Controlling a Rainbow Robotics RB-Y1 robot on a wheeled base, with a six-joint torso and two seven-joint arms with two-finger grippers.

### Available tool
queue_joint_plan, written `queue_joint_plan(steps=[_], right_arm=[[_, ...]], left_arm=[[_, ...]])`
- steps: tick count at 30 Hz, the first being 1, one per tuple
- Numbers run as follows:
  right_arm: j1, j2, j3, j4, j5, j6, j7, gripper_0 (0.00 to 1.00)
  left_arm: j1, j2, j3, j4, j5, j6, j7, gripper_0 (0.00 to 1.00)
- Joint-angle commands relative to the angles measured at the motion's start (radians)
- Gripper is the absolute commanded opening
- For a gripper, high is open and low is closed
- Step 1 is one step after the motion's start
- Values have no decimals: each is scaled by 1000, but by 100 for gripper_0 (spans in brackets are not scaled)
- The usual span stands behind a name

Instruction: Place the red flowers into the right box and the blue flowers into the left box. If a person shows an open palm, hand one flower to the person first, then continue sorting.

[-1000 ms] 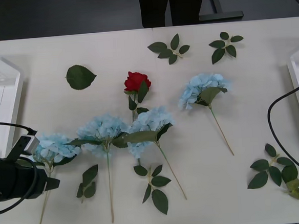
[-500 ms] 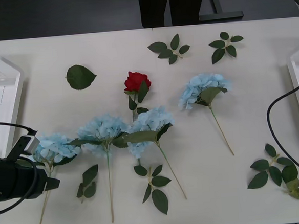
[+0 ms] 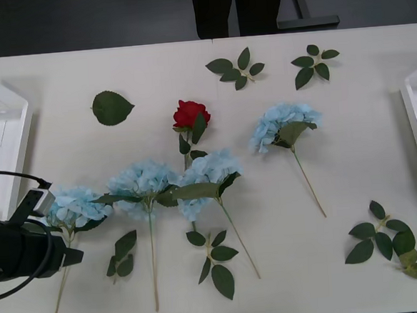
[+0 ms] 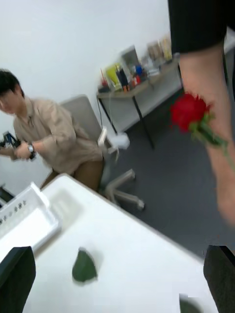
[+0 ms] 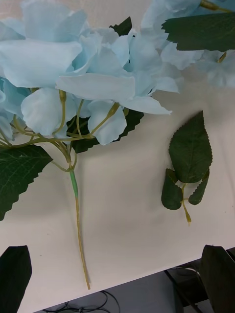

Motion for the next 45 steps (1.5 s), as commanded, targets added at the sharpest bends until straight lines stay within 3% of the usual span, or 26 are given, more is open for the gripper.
queue_joint_plan(steps=[1,8,11,15,21,30,45], right_arm=[[147,-83,4,-196,164,45,-236,100],[328,-125,4,-433,456,249,-564,100],[366,-119,4,-512,597,375,-622,100],[400,-56,4,-564,752,555,-627,100],[403,102,33,-539,973,717,-627,100],[400,245,145,-404,1230,697,-637,100],[311,354,193,-114,1319,604,-654,100]], left_arm=[[-24,34,-6,-8,-8,-9,-65,100],[-24,34,-6,-8,-8,-9,-65,100],[-24,34,-6,-8,-8,-9,-65,100],[-24,34,-6,-8,-8,-9,-65,100],[-24,34,-6,-8,-8,-9,-65,100],[-24,34,-6,-8,-8,-9,-65,100],[-17,51,22,7,-3,6,-76,100]])
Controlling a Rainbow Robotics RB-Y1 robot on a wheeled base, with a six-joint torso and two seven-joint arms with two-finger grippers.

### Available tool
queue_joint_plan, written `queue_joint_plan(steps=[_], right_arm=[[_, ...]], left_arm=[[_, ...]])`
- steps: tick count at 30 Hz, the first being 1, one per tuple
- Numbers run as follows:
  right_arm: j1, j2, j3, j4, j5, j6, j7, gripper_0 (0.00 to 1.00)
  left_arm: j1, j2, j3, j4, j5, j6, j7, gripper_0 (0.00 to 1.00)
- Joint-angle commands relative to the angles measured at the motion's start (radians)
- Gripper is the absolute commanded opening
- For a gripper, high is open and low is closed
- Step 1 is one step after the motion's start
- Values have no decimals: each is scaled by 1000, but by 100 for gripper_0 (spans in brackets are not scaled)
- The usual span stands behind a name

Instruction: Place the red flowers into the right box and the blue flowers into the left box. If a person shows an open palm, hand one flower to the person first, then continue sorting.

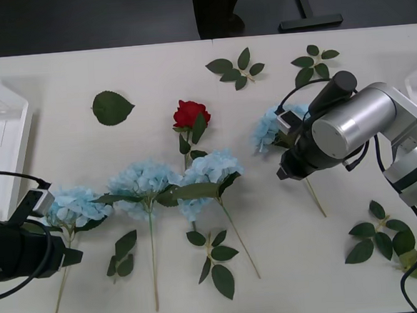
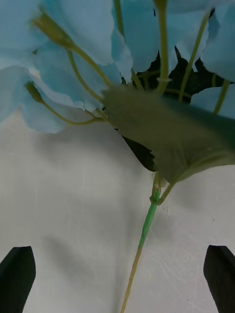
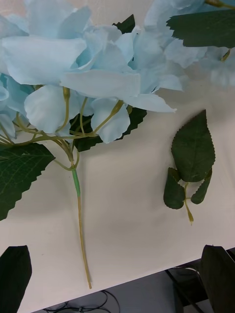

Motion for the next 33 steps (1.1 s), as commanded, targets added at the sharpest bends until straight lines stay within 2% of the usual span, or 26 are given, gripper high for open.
queue_joint_plan(steps=[1,9,10,12,14,16,19,24,33], right_arm=[[-65,30,18,47,8,-37,-48,100],[-85,53,19,126,12,-86,-53,100],[-85,55,18,127,12,-91,-54,96],[-85,55,18,127,12,-91,-59,82],[-85,55,18,127,9,-91,-65,52],[-85,53,18,127,9,-96,-74,12],[-85,52,18,126,12,-108,-79,0],[-85,46,18,127,20,-117,-85,0],[-87,13,10,126,-11,-136,-91,0]], left_arm=[[-19,48,21,11,-6,4,-79,100],[-26,45,37,146,6,-68,-234,100],[-28,45,35,164,8,-81,-248,100],[-35,43,28,186,6,-98,-265,100],[-51,40,5,220,3,-124,-291,100],[-75,37,-29,255,-5,-158,-297,100],[-103,37,-69,296,-9,-204,-295,100],[-152,23,-137,379,-18,-253,-299,100],[-167,19,-193,415,-35,-282,-294,100]])
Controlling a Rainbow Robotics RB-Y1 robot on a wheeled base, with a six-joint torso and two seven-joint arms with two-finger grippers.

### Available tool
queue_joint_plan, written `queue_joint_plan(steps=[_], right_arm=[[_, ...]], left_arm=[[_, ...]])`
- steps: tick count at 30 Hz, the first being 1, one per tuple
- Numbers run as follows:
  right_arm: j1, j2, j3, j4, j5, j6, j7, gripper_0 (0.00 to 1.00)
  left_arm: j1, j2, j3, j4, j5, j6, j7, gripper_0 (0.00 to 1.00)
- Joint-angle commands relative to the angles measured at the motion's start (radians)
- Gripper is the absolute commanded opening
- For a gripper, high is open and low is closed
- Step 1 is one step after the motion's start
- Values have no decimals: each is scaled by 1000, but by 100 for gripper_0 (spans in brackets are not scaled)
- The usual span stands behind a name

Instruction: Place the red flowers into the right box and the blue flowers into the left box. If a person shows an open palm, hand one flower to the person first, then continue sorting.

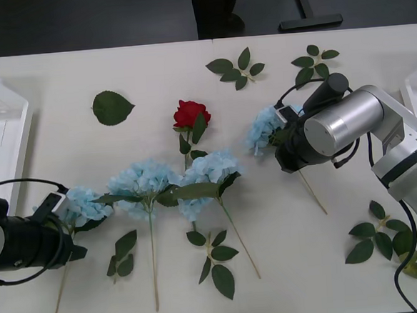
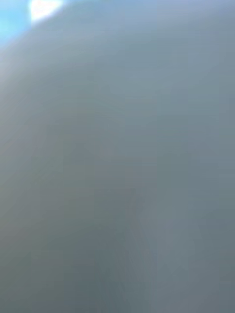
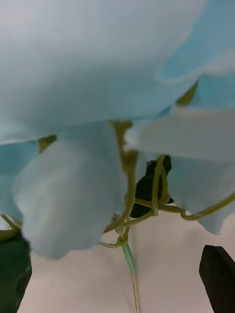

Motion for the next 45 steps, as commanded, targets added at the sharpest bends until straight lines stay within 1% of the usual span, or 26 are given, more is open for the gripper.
queue_joint_plan(steps=[1,4,5,6,7,8,9,13,14,15,18,21,24,26,29,32,36,39,40,43,45], right_arm=[[-44,-31,-17,-13,-46,-14,-28,0],[-46,-68,-53,-47,-114,-5,-14,0],[-46,-87,-68,-70,-144,3,-8,0],[-46,-110,-89,-96,-189,14,0,0],[-46,-128,-112,-117,-235,23,24,0],[-44,-145,-145,-136,-295,34,53,0],[-44,-156,-174,-143,-347,44,84,0],[-44,-172,-296,-149,-591,86,294,0],[-44,-172,-309,-149,-628,92,323,0],[-44,-177,-324,-155,-709,93,371,0],[-44,-183,-326,-186,-853,67,422,0],[-44,-180,-323,-231,-999,1,451,0],[-46,-163,-321,-271,-1083,-46,454,0],[-49,-145,-321,-300,-1137,-66,455,0],[-57,-110,-321,-320,-1163,-71,462,0],[-57,-42,-319,-340,-1177,-98,466,0],[-58,7,-321,-350,-1178,-111,474,0],[-63,28,-319,-364,-1183,-112,474,0],[-60,35,-319,-366,-1189,-115,471,0],[-60,67,-316,-367,-1206,-127,469,0],[-60,73,-301,-367,-1206,-147,474,0]], left_arm=[[-30,11,-31,22,-14,-21,-1,100],[-30,2,-31,29,-16,-21,-1,100],[-30,0,-31,34,-16,-22,-1,88],[-30,-5,-31,35,-16,-22,-1,59],[-30,-6,-31,35,-16,-22,2,34],[-30,-6,-31,35,-16,-21,5,11],[-30,-8,-31,35,-12,-22,7,1],[-30,-8,-31,35,-9,-22,9,0],[-30,-8,-31,35,-8,-22,10,0],[-29,-9,-31,35,-8,-22,9,0],[-29,-11,-31,35,-11,-21,10,0],[-30,-9,-23,34,-3,-21,12,0],[-29,-2,3,11,9,-8,5,0],[-29,21,51,-44,23,32,5,0],[-30,55,113,-121,32,81,12,0],[-35,130,190,-216,44,134,32,0],[-41,244,279,-265,58,151,50,0],[-53,336,345,-231,44,151,56,0],[-61,350,351,-218,37,151,56,0],[-135,416,350,-96,-2,151,42,0],[-221,456,305,15,-9,148,35,0]])
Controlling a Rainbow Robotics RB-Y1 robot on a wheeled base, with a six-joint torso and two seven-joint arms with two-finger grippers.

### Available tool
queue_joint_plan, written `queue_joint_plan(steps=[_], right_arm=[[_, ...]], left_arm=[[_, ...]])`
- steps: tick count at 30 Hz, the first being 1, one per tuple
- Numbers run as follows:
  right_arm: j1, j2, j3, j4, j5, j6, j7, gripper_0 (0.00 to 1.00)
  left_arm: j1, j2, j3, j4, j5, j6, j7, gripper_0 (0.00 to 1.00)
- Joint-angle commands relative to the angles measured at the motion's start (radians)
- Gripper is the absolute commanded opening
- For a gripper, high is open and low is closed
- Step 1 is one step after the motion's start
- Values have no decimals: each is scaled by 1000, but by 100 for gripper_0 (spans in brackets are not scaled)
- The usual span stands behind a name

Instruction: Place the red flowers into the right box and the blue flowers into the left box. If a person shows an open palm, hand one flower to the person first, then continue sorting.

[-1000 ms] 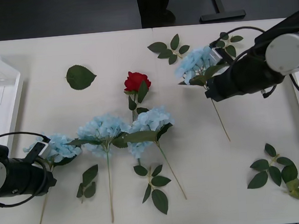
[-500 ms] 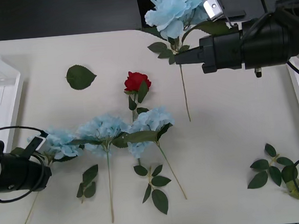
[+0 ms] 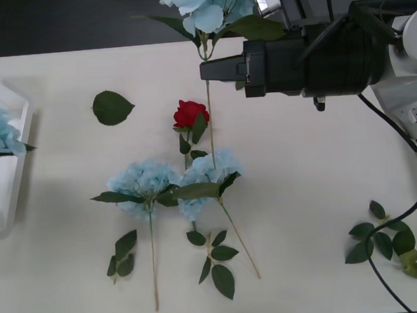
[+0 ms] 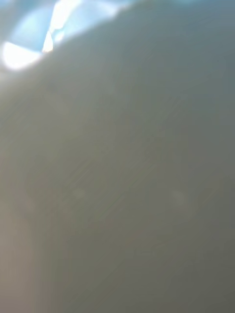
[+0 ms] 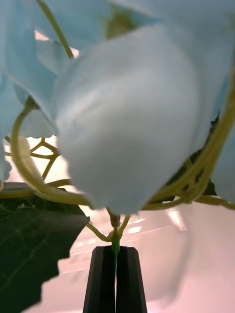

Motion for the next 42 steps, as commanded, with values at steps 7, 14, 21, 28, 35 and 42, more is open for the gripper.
queue_joint_plan(steps=[7,14,21,28,35,42], right_arm=[[-45,40,103,-52,-18,-112,43,0],[-45,54,150,-52,-12,-168,51,0],[-45,69,158,-52,47,-174,49,0],[-45,76,169,-52,60,-189,46,0],[-43,76,189,-52,62,-217,51,0],[-43,76,192,-50,63,-230,52,0]], left_arm=[[-467,132,-305,548,-95,-92,10,0],[-542,92,-422,668,-146,-218,7,45],[-539,87,-421,663,-112,-219,-8,100],[-401,86,-229,391,360,8,41,100],[-56,11,-45,23,811,-163,102,100],[85,-120,-57,-287,868,-313,93,100]])
